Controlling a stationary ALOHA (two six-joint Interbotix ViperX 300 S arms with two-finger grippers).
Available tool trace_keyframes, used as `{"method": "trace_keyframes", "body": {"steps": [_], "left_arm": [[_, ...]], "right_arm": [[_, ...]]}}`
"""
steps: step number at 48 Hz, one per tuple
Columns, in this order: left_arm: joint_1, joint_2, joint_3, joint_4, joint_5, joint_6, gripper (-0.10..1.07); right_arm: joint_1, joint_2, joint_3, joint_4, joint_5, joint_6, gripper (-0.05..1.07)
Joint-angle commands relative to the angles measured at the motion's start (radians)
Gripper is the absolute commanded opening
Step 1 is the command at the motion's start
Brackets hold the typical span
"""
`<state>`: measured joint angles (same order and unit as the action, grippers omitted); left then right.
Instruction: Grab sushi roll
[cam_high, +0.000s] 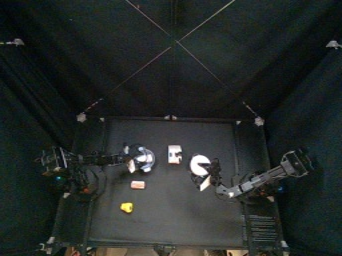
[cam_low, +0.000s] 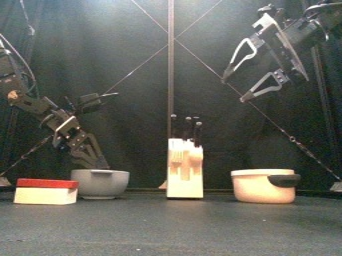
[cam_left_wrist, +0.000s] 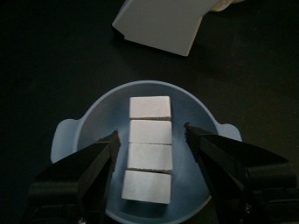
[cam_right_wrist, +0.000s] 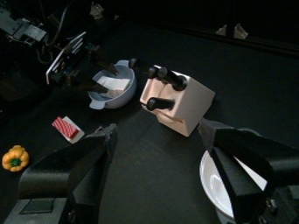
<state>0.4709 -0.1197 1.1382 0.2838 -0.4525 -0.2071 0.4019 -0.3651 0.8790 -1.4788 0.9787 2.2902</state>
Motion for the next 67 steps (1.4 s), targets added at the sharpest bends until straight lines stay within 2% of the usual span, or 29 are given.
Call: {"method": "trace_keyframes", "body": {"steps": [1, 12, 25, 41, 57, 67], "left_arm": [[0.002, 0.026, -0.037, 0.000, -0.003, 0.003, 0.94], [0.002, 0.051, -0.044, 0.000, 0.006, 0.003, 0.94], [0.002, 0.015, -0.041, -0.002, 0.110, 0.002, 0.94], [0.000, 0.008, -0.051, -0.003, 0.120, 0.000, 0.92], [-0.002, 0.012, -0.057, -0.002, 0.117, 0.002, 0.71], [-0.003, -0.015, -0.057, -0.003, 0.106, 0.002, 0.68]], "right_arm": [[-0.002, -0.015, -0.011, -0.005, 0.003, 0.003, 1.02], [-0.002, -0.014, -0.008, -0.005, 0.005, 0.003, 1.02], [-0.002, -0.012, -0.008, -0.005, 0.003, 0.005, 1.02], [-0.003, -0.012, -0.008, -0.005, 0.003, 0.005, 1.02], [-0.003, -0.012, -0.006, -0.005, 0.003, 0.005, 1.02], [-0.003, -0.014, -0.008, -0.005, 0.003, 0.002, 1.02]]}}
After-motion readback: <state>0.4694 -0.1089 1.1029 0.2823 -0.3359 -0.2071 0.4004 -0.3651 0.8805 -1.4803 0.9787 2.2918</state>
